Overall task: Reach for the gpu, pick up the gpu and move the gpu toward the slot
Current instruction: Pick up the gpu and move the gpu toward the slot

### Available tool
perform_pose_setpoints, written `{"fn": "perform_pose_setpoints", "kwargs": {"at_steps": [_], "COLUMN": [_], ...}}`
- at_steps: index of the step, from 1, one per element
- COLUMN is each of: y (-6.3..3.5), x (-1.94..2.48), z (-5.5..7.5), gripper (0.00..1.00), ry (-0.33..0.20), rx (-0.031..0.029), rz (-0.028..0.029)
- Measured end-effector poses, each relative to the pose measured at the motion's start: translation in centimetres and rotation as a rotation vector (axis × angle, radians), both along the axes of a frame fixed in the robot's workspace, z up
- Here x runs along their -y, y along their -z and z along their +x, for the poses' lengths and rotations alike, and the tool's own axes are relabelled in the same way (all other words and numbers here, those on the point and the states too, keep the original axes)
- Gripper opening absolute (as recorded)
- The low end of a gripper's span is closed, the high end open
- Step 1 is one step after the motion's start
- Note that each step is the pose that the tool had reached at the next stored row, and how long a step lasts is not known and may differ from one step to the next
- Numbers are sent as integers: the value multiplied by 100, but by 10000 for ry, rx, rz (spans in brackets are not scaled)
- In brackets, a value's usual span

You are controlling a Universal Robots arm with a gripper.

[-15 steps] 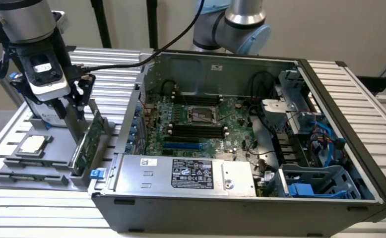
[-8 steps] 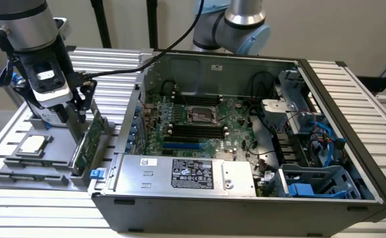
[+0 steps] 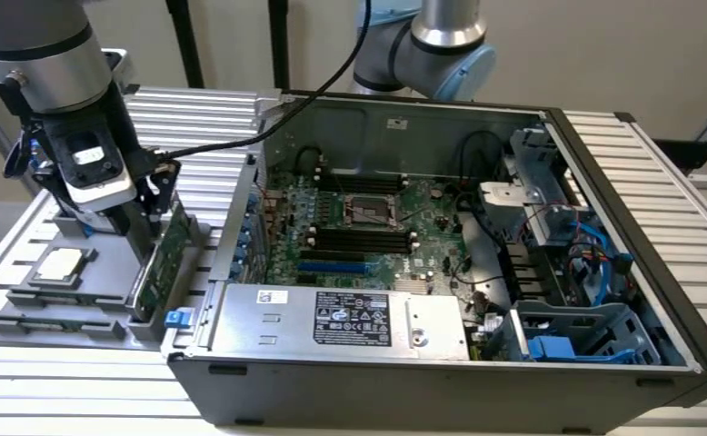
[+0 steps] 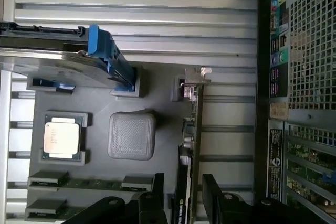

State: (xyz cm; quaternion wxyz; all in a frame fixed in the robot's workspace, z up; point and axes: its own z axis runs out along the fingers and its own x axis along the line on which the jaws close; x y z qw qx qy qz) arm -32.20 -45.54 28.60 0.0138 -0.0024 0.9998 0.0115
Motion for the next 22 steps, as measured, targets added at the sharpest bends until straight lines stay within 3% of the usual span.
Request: {"fn": "perform_pose_setpoints", "kwargs": {"at_steps": [10,22], "y": [158,321], "x": [18,18], "z": [0,0], "gripper": [42,42], "ry": [412,621], "rx": [201,238], "rz": [-2,-98]}}
